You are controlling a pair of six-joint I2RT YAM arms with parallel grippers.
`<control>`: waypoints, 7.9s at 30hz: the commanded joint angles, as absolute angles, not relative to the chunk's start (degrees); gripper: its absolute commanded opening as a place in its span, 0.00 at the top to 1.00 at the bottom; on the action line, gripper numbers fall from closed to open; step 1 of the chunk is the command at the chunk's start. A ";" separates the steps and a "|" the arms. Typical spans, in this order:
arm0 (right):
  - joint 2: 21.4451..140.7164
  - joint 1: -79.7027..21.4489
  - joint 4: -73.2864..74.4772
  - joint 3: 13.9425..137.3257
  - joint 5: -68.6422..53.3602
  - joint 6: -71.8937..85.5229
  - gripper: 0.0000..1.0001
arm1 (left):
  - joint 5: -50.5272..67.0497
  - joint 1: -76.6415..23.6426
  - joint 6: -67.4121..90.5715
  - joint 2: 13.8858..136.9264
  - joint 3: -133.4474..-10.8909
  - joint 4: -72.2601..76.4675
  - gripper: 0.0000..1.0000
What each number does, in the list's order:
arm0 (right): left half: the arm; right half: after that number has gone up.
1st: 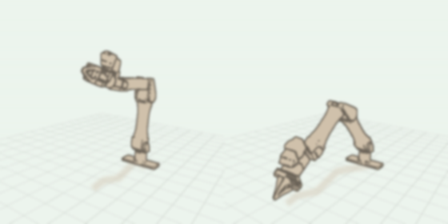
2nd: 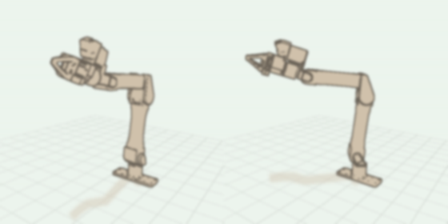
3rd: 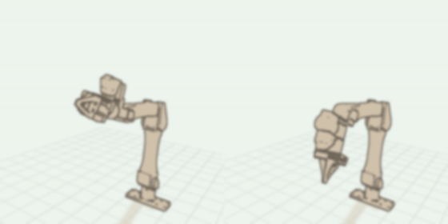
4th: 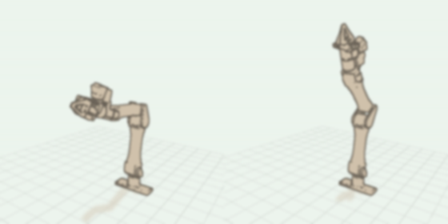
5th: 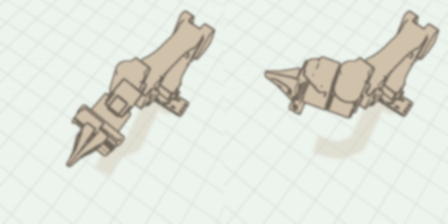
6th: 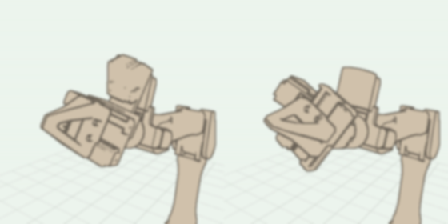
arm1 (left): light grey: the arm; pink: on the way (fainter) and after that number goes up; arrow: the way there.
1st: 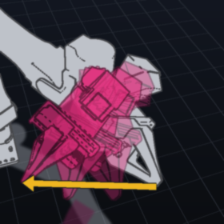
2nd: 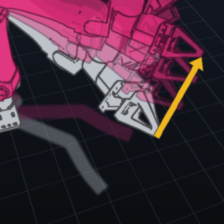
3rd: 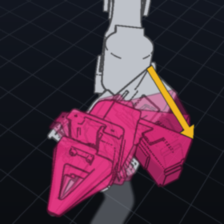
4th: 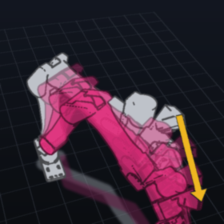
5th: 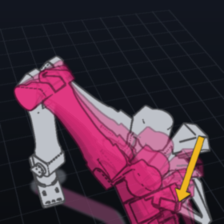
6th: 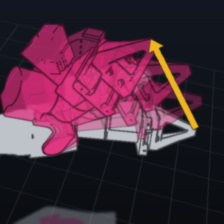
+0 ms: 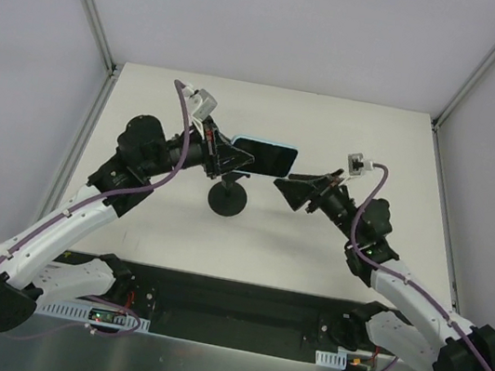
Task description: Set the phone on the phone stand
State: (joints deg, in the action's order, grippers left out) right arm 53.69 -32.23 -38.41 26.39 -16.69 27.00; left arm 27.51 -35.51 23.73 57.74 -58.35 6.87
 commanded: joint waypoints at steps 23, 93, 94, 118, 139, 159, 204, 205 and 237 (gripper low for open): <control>61.09 -35.87 -68.17 34.54 -32.25 34.73 0.99 | 35.52 -35.77 25.77 54.23 -57.65 15.26 0.47; 52.54 -34.88 -63.36 29.43 -30.94 35.60 0.14 | 32.69 -48.60 9.92 60.82 -68.74 -3.96 1.00; 53.34 -35.50 -63.89 29.88 -30.68 35.68 0.17 | 32.61 -48.60 10.19 60.47 -68.30 -3.35 1.00; 51.85 -32.69 -30.80 44.72 -50.08 18.83 0.99 | 36.91 -47.29 7.47 56.51 -69.51 -6.23 0.12; 53.69 -38.23 12.91 58.44 -53.70 -6.68 0.99 | 54.23 -46.67 6.15 68.99 -77.96 -16.60 0.84; 54.58 -39.46 5.11 53.10 -43.42 -2.82 0.41 | 34.92 -46.58 5.71 66.63 -77.18 -17.24 1.00; 50.28 -37.71 4.91 54.84 -48.43 -5.97 0.99 | 52.54 -41.57 11.60 66.00 -74.88 -9.23 0.36; 50.10 -37.62 5.18 54.93 -48.43 -5.98 0.99 | 52.99 -41.14 12.04 66.35 -74.97 -9.23 0.42; 55.20 -37.71 -3.87 52.38 -56.34 -0.35 0.99 | 61.88 -42.19 13.36 71.81 -75.59 -8.17 0.70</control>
State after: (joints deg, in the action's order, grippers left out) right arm 55.57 -37.71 2.76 51.20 -55.27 -1.32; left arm 59.18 -41.30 13.32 72.01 -73.78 -10.13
